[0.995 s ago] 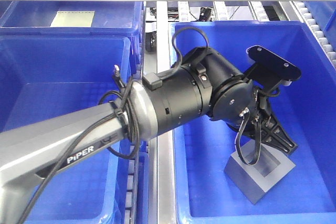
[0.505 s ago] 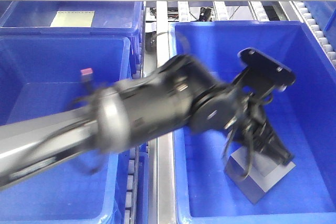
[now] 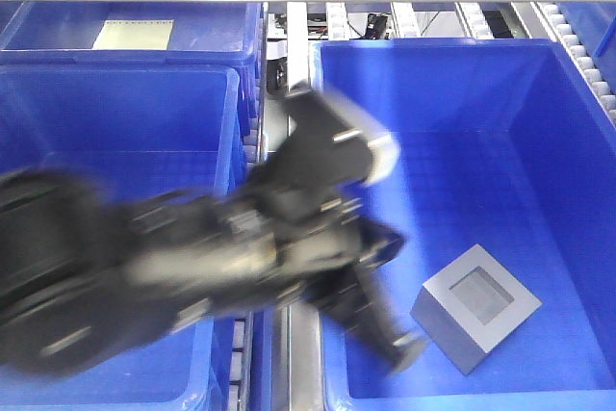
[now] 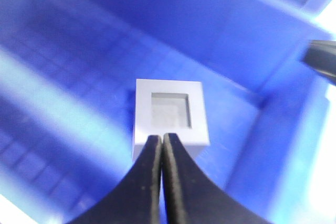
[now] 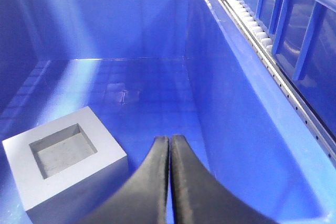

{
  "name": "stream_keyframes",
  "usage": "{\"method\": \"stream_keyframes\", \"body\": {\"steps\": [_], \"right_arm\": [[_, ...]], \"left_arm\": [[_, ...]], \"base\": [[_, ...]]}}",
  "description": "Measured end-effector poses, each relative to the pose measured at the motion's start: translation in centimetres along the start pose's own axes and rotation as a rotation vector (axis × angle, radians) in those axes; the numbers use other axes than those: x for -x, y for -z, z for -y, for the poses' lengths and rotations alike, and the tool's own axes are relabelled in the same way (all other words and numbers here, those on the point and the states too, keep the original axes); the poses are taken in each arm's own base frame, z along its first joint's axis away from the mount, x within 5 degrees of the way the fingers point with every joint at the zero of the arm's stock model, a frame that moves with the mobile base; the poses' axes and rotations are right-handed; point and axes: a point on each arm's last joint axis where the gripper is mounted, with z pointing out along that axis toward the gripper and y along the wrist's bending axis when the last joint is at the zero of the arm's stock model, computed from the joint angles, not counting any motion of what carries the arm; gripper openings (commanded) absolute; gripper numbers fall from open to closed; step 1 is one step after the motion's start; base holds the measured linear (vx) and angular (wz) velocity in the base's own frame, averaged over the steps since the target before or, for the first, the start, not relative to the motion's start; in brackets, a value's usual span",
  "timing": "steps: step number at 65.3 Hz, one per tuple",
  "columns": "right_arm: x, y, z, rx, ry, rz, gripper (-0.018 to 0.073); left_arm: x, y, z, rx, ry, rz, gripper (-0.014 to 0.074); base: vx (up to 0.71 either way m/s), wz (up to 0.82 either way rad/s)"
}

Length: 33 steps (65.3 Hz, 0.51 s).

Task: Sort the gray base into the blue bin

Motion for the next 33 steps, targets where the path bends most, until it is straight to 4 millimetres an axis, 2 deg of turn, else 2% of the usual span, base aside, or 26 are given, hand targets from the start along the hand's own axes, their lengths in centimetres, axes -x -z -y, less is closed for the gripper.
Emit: {"method": "stream_keyframes", "body": {"steps": [15,33], "right_arm": [[0.0,0.0,0.0,0.0,0.0,-0.001,-0.0005],[0.0,0.0,0.0,0.0,0.0,-0.001,-0.0005]], "left_arm": [[-3.2,5.3,-0.4,-0.015,0.0,0.108,-0.0006],[-8.4,11.1,-1.0,-0.031,-0.002,0.24,-0.0006]], "base": [[0.0,0.0],[0.0,0.0]]}}
